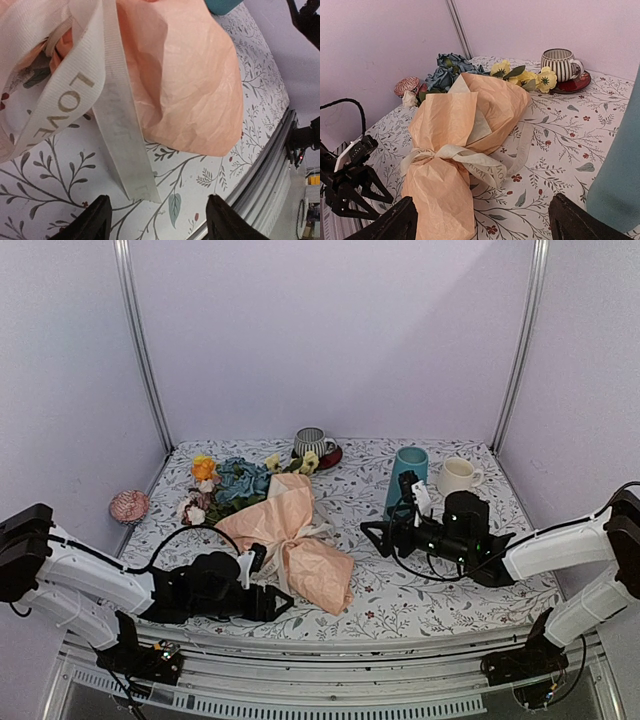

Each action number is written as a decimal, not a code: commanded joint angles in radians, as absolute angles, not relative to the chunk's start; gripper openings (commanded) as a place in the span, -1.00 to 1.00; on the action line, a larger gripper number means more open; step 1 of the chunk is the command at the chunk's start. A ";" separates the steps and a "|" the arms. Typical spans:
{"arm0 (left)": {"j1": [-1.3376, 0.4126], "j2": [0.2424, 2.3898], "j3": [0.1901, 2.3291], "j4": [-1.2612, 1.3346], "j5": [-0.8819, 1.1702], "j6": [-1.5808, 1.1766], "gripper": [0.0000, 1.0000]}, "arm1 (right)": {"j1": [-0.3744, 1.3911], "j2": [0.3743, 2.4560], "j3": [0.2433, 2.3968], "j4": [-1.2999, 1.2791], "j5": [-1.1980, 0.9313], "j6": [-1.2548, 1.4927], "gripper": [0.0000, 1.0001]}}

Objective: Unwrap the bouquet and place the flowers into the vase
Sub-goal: Untie the ribbon from the tied bouquet.

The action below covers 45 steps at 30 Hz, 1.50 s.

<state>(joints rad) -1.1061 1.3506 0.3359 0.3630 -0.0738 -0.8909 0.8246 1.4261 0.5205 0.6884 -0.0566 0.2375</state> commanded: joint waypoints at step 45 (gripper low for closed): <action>-1.107 1.476 0.553 0.061 -0.275 -0.932 -1.00 | 0.830 1.562 0.545 0.834 -0.072 0.184 0.86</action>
<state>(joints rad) -1.1061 1.5459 0.5652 0.0875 -0.2638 -0.9627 0.8246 1.5555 0.5297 0.8310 -0.0601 0.1936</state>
